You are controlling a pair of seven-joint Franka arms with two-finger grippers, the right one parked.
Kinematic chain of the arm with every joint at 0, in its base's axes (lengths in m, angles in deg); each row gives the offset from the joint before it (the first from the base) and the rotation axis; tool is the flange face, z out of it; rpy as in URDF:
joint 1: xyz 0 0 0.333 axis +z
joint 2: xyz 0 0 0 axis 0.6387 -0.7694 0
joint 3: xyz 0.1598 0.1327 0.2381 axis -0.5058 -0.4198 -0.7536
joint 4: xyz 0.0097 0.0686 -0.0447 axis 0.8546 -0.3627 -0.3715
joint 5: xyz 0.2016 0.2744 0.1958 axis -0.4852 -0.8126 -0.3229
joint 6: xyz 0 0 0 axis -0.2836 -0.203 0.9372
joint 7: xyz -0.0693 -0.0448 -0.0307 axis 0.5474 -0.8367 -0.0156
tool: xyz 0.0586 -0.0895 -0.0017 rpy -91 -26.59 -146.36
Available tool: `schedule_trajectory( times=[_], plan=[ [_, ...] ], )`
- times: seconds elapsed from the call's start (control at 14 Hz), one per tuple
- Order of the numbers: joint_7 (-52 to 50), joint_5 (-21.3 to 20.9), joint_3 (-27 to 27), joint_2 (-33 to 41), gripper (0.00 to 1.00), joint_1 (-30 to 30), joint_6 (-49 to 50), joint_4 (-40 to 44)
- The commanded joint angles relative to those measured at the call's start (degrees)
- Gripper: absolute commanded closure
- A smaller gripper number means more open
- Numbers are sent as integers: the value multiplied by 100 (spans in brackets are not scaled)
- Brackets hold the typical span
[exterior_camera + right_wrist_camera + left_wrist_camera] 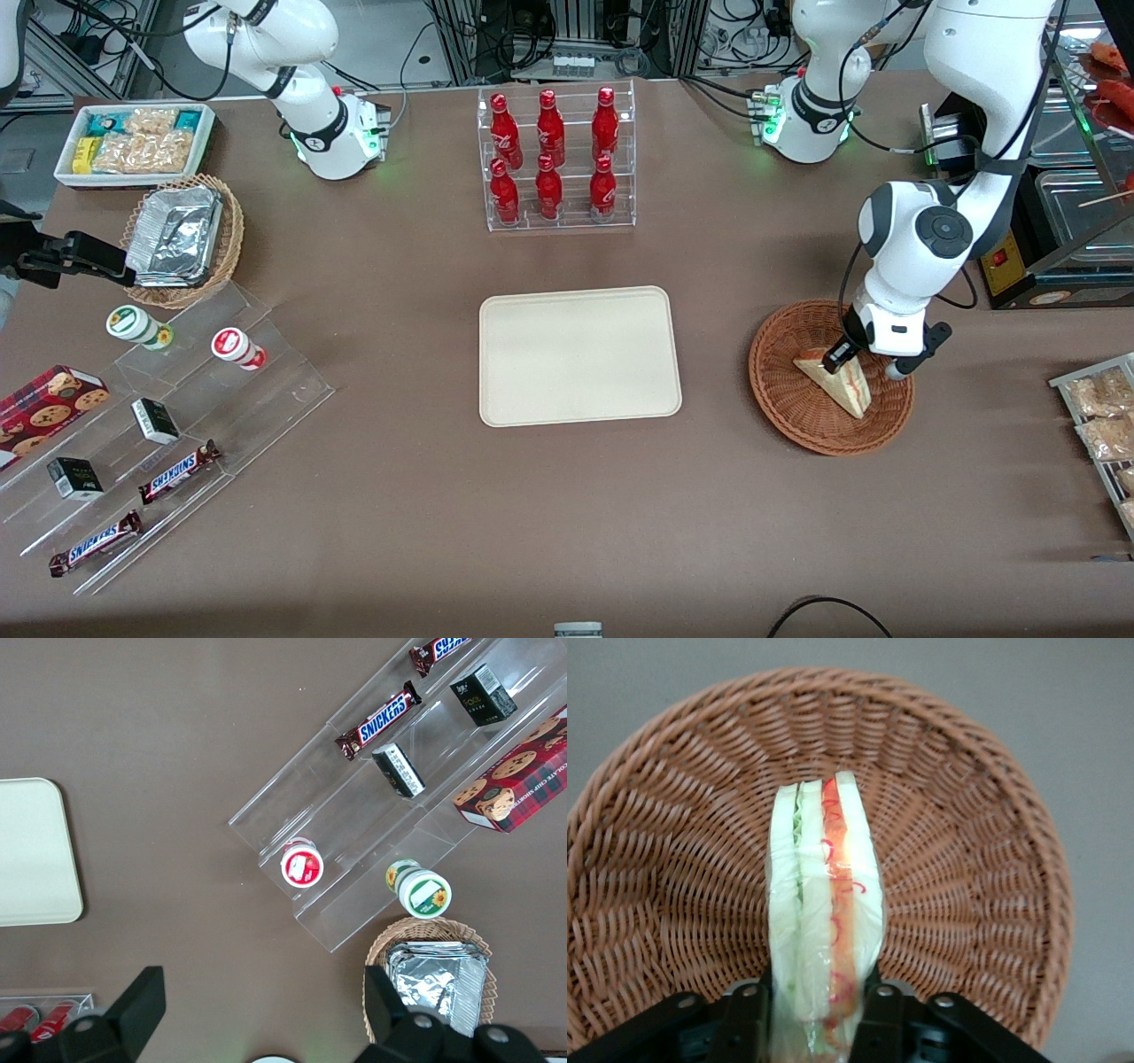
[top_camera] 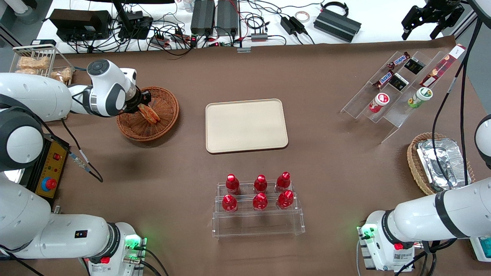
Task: Place sandwich from basket to tray
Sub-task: 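Lower the left gripper and close it on the wrapped sandwich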
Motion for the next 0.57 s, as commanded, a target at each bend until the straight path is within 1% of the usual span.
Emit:
schedule_trajectory(
  times=[0.0,0.07,0.21,0.29,0.43,0.5],
  plan=[
    [-64,-80,40,656,100,-64,1061,285],
    [-64,-80,66,797,100,-73,1771,625],
    [-55,-80,154,782,100,-300,3317,1581],
    [-47,-80,163,746,100,-458,3838,1970],
    [-46,-80,181,615,100,-958,4360,2464],
    [-90,-71,189,519,100,-1230,4380,2544]
  ],
)
